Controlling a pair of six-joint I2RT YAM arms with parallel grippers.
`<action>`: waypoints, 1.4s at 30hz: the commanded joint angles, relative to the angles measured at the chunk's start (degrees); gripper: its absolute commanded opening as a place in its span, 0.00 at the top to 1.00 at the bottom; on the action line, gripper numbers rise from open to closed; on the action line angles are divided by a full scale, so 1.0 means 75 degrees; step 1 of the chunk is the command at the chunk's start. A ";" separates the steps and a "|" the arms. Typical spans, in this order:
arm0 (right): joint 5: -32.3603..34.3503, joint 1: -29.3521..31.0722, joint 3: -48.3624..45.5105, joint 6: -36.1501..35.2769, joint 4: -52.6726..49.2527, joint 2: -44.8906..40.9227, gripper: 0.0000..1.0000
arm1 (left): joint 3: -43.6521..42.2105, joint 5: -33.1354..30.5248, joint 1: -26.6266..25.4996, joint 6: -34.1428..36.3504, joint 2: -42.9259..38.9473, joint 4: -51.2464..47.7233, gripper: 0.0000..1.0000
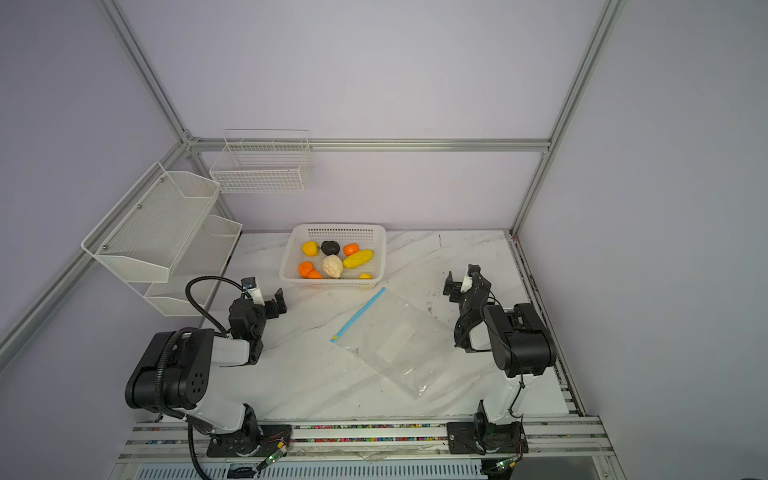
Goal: Place the food in the zip-top bag and seal the zipper
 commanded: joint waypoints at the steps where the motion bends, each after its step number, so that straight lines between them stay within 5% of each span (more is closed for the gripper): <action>1: -0.0099 -0.0060 0.0143 0.0066 -0.0004 0.0004 0.03 | -0.0094 0.0053 -0.0050 0.0183 -0.0143 0.0305 0.00; 42: -0.0056 -0.0054 0.0015 -0.0058 0.0172 -0.0064 0.03 | -0.0106 0.0053 -0.0048 0.0183 -0.0145 0.0312 0.00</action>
